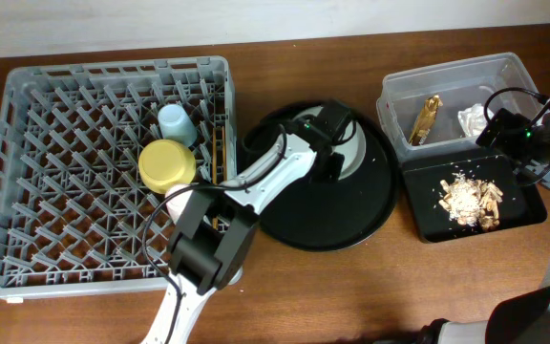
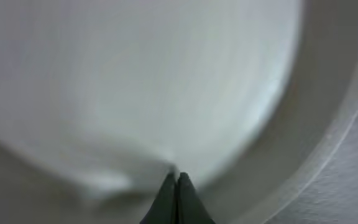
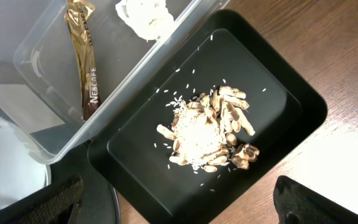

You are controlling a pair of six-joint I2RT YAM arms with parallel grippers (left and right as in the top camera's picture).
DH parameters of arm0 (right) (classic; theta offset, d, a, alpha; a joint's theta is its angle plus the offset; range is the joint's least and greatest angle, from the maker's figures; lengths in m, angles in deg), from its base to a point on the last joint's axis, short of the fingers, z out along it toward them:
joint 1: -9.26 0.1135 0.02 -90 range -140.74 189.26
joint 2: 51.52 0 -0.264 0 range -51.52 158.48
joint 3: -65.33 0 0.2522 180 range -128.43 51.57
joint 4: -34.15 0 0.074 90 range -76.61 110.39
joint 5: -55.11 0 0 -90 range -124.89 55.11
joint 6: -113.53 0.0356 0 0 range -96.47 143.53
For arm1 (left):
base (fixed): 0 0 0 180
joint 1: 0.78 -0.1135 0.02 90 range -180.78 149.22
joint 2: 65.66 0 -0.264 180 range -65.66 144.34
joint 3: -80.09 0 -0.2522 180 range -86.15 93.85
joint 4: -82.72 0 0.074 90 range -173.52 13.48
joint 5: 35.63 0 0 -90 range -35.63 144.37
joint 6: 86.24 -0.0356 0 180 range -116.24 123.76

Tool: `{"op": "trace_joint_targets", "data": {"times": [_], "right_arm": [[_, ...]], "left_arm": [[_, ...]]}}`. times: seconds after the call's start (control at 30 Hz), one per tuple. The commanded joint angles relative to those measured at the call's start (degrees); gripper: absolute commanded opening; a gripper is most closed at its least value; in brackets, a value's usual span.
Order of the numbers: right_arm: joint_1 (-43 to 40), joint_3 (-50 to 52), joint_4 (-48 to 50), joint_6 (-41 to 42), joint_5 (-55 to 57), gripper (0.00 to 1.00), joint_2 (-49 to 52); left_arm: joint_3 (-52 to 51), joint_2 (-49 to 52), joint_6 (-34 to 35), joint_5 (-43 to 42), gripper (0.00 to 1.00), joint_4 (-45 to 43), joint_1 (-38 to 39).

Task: Sort waste into correct bins and load items into the dishwasher rack
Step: 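Move the left gripper back to the white plate on the tray, then grasp the white plate's edge with the left gripper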

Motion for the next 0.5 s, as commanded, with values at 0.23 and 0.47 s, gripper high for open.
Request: {"op": "trace_joint_targets", "data": {"times": [0.23, 0.47], "right_arm": [[-0.15, -0.28, 0.00, 0.50, -0.07, 0.99, -0.85], [-0.15, -0.28, -0.02, 0.50, -0.07, 0.99, -0.85]], "left_arm": [[0.37, -0.17, -2.10, -5.64, 0.00, 17.62, -0.07], [3.21, -0.26, -3.98, -5.62, 0.00, 23.58, -0.07]]}}
